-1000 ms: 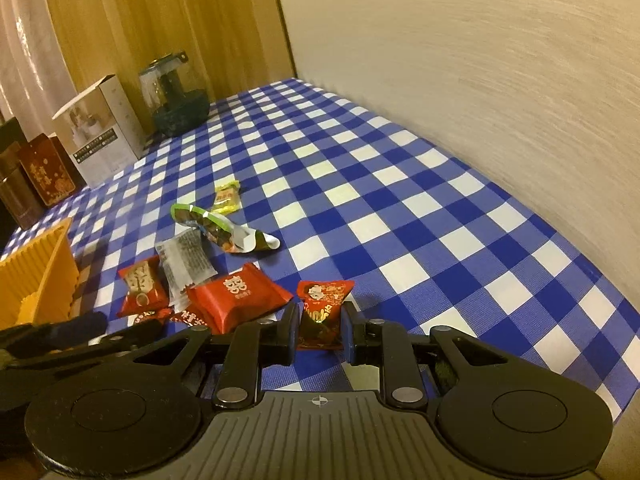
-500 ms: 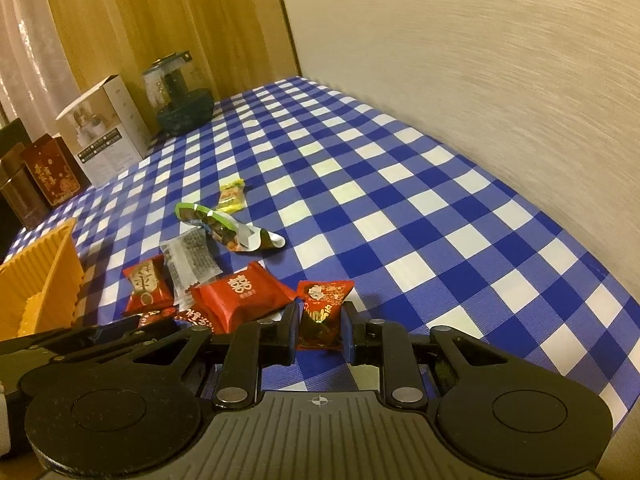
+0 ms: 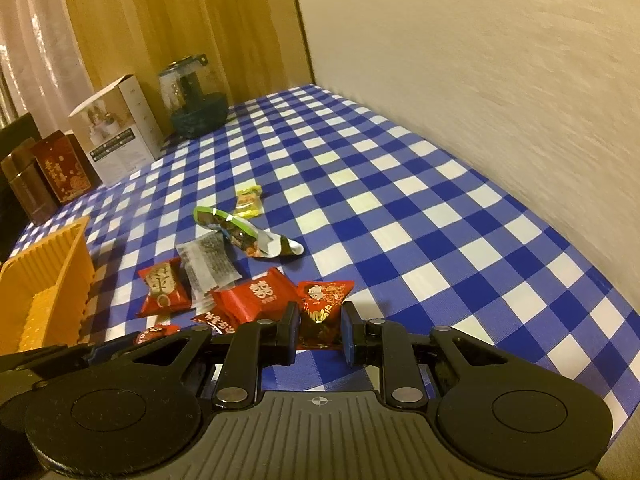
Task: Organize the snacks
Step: 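Grasp the small red candy packet with the left tool while the right tool grasps a red packet, then carry both red packets into the orange tray and open both tools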
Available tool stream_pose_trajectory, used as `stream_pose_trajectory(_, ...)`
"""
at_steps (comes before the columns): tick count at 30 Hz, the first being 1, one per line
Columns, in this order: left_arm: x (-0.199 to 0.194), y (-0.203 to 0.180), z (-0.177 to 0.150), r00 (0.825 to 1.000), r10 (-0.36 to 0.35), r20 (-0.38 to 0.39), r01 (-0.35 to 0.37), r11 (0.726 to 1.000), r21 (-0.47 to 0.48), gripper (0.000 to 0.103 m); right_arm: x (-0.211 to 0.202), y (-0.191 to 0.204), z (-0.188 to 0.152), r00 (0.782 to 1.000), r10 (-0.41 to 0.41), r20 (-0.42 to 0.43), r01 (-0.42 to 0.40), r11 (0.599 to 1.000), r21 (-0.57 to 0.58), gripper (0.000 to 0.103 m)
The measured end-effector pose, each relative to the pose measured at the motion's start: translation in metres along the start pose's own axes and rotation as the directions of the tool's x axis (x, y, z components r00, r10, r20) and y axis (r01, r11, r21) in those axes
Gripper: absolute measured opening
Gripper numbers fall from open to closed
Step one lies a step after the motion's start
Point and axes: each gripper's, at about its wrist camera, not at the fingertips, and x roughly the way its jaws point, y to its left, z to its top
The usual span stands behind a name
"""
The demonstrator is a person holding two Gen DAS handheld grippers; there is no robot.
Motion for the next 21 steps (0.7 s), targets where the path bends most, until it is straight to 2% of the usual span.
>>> stream_pose_trajectory(12, -0.041, 0.019, 0.008, 0.998, 0.003, 0.067, 0.001, 0.998, -0.057, 0.017, -0.014, 0.023, 0.002, 0.997, 0.053, 0.047, -0.05, 0.997, -0.058, 0.022)
stream_pose_trajectory(21, -0.068, 0.043, 0.008, 0.994, 0.041, 0.105, -0.031, 0.995, -0.099, 0.017, -0.023, 0.056, -0.001, 0.99, 0.123, 0.073, -0.112, 0.983, -0.144, 0.022)
